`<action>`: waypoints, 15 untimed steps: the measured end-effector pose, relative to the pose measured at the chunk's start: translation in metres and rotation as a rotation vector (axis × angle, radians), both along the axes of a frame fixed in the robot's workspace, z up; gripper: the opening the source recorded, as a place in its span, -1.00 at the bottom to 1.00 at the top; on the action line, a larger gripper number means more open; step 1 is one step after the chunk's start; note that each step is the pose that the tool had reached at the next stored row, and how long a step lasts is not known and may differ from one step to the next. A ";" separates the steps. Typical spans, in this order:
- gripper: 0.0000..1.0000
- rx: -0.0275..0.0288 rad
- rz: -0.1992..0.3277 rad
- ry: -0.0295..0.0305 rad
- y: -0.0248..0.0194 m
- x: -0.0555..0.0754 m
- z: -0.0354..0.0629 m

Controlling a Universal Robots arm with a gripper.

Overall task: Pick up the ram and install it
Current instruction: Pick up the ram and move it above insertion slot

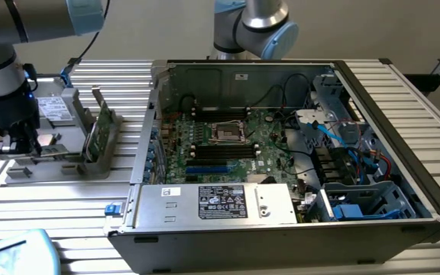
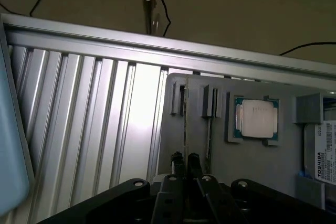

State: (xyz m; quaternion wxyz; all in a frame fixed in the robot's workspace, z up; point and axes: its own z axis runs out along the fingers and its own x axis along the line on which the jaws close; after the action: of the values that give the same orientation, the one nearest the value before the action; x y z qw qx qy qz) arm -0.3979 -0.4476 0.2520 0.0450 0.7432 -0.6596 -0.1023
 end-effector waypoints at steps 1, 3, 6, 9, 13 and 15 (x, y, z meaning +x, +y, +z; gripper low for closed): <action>-0.70 0.0000 0.000 0.0024 0.0000 0.001 0.0016; -0.70 0.0000 0.000 0.0074 0.0000 0.004 0.0051; -0.70 0.0000 0.000 0.0138 0.0000 0.010 0.0100; -0.70 0.0000 0.000 0.0194 0.0000 0.015 0.0149; -0.70 -0.0001 0.000 0.0256 0.0000 0.025 0.0208; -0.70 0.0000 0.000 0.0295 0.0000 0.031 0.0240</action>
State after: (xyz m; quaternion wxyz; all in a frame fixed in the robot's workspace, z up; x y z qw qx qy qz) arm -0.3672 -0.4476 0.2760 0.0547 0.7417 -0.6589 -0.1133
